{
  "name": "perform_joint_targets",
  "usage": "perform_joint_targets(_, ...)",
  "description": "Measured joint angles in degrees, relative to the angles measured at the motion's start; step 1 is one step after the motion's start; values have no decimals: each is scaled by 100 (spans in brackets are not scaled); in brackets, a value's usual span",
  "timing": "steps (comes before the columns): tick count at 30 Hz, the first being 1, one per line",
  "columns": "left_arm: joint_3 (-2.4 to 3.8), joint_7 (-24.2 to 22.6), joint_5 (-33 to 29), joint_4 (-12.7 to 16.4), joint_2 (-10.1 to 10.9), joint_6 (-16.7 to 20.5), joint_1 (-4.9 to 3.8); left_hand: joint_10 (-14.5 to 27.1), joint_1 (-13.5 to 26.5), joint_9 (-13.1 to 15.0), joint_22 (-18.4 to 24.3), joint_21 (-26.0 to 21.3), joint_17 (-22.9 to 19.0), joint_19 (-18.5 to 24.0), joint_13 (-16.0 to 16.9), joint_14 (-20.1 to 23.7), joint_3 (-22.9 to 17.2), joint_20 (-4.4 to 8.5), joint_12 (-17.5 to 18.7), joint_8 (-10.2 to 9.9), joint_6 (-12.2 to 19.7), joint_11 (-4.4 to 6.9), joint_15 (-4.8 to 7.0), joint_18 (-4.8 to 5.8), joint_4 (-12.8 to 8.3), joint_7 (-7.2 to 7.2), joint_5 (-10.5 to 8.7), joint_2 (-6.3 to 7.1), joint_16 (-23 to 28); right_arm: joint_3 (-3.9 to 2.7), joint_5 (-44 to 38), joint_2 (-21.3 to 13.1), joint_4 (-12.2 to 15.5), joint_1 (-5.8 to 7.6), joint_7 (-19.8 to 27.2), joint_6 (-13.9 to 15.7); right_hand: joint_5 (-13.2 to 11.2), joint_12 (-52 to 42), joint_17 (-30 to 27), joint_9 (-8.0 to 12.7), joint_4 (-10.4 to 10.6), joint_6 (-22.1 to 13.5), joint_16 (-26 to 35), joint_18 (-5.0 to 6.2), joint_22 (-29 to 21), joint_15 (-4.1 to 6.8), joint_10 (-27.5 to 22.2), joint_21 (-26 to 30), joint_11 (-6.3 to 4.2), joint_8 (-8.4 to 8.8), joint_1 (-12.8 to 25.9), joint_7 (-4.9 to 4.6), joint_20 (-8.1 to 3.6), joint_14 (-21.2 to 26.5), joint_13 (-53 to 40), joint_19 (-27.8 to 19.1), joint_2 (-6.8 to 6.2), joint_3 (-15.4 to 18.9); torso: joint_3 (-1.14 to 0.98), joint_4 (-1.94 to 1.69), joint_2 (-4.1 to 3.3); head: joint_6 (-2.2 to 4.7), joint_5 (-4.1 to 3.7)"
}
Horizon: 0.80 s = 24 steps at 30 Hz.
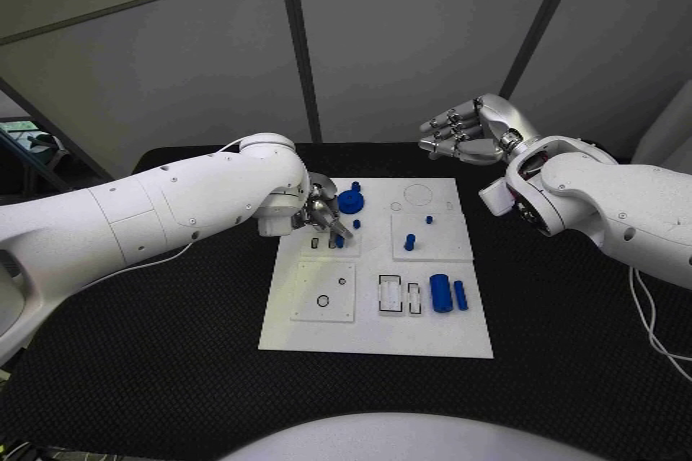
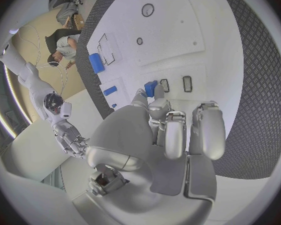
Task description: Assemble the parts on the task board
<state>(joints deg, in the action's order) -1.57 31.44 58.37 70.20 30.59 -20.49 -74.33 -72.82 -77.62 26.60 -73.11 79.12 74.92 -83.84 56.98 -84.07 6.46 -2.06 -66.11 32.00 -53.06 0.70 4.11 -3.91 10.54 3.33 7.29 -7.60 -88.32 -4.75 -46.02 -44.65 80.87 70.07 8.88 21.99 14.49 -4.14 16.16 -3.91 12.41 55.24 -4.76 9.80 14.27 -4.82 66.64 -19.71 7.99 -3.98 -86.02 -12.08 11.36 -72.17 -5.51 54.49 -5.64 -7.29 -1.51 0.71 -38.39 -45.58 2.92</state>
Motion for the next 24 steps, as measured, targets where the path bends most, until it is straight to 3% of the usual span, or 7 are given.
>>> perform_joint_targets(6, 4, 0, -43, 60, 50, 3, -8, 35, -283, 29, -24, 0, 0, -21, -38, 20, -517, 21, 80, -53, 71, 6, 20, -1, -159, -21, 3, -10, 0, 0, 0, 5, -10, 0, -7, -1, 34, 0, -1, 0, 0, 0, 0, 0, -8, 0, 0, 3, 0, 0, 0, 0, 0, 0, 13, 0, 0, 0, 0, 0, 1, -7, -3)
perform_joint_targets(10, -3, 0, -92, 144, 112, 30, -4, 39, -405, 171, -56, 0, 0, -21, -59, 8, -963, 21, 156, -91, 87, 2, 32, 0, 240, -4, 61, 139, 0, 0, 0, 12, -20, 0, -9, -2, 34, 0, -8, 0, -15, 0, 0, 0, -11, 0, 0, 3, 0, 0, 0, 0, 0, 0, 19, 0, 0, -15, 0, 1, 1, -13, -3)
perform_joint_targets(12, -5, 0, -123, 200, 157, 64, 4, 18, -275, 258, -73, 0, 0, -21, -73, 1, -1359, 21, 183, -89, 98, 23, 39, -1, 344, 7, 62, 295, 0, 0, 0, 14, -25, 0, -9, -3, 34, 0, -8, 0, -15, 0, 0, 0, -13, 0, 0, 3, 0, 0, 0, 0, 0, 0, 19, 0, 0, -15, 0, 1, 1, -13, -1)
perform_joint_targets(16, -7, -2, -207, 353, 283, 204, 6, 9, 132, 431, -97, 0, 0, -21, -89, 0, -2323, 21, 200, 30, 108, 32, 39, 0, 339, 16, 62, 703, 0, 0, 0, 17, -37, 0, -10, -6, 56, 0, -8, 0, -15, 0, 0, 0, -13, 0, -11, 25, 12, 0, 0, 0, 0, 0, 19, 0, 0, -15, 0, 1, 2, -21, 6)
perform_joint_targets(18, -7, -8, -260, 448, 364, 318, 6, -34, 438, 587, -109, 0, 0, -21, -89, 0, -3028, 21, 200, 133, 149, 33, 39, 0, 249, 15, 62, 1008, 0, 1, 0, 17, -45, -1, -10, -7, 66, 0, -8, 0, -15, 0, 0, 0, -13, 0, -21, 25, 21, 0, 0, 0, 0, 0, 18, 0, 0, -15, 0, 1, 4, -25, 6)
perform_joint_targets(24, -6, -25, -383, 716, 584, 700, 8, -43, 638, 729, -126, 0, 0, -21, -89, 0, -3447, 21, 200, 201, 159, 42, 39, 0, 163, 6, 61, 1207, 0, 1, 0, 19, -65, -1, -9, -14, 66, 0, -11, 0, -14, 0, 22, -1, -20, 0, -21, 25, 21, 0, 0, 0, 0, 0, 24, 0, 0, -15, -1, 0, 7, -36, 11)
